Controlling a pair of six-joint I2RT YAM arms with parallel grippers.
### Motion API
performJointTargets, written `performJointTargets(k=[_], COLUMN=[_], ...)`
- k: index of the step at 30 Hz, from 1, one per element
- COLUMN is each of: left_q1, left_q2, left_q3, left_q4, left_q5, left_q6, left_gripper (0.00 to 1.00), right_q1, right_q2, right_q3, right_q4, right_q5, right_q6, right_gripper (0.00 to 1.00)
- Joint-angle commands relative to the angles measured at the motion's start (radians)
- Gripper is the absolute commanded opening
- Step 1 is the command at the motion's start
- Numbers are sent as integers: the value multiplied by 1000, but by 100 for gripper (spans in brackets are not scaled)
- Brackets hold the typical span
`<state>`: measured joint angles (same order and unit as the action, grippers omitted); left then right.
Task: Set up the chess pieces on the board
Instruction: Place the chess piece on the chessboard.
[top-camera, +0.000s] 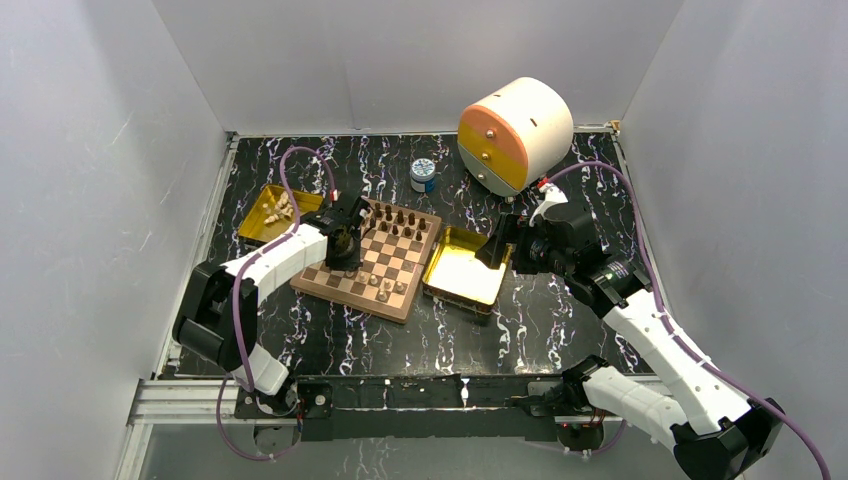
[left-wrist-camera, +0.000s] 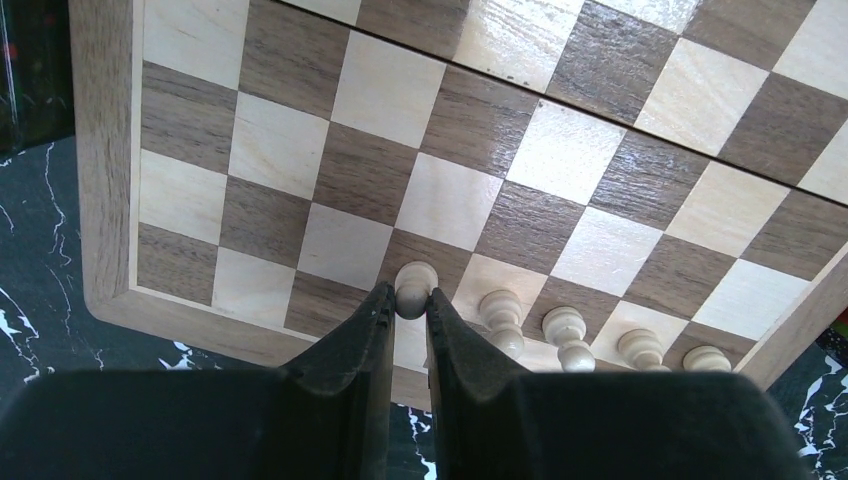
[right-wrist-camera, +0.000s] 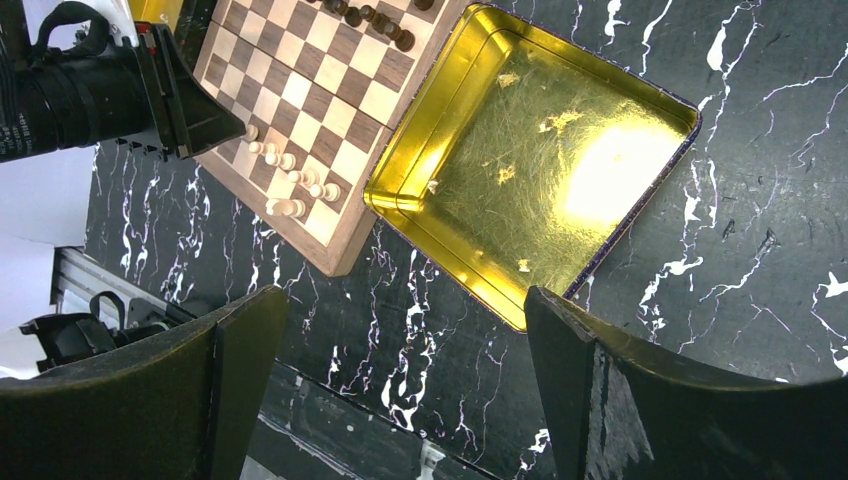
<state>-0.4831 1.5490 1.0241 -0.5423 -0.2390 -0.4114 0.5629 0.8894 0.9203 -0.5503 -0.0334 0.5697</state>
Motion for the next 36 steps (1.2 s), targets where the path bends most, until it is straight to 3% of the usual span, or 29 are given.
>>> performJointTargets(k=[1, 17, 36], left_q1=[-8, -13, -19], left_q2=[-10, -10, -26], left_q3=[-10, -9, 5], left_q4=[-2, -14, -42], left_q5=[-36, -29, -14], left_q6=[-13, -14, -13], left_gripper=[12, 19, 15], right_q1=[-3, -3, -3], right_q2=[-19, -18, -23], right_q3=[13, 17, 5], right_q4=[31, 30, 33], right_q5=[0, 2, -7], right_q6=[2, 2, 10], right_gripper=[99, 99, 99])
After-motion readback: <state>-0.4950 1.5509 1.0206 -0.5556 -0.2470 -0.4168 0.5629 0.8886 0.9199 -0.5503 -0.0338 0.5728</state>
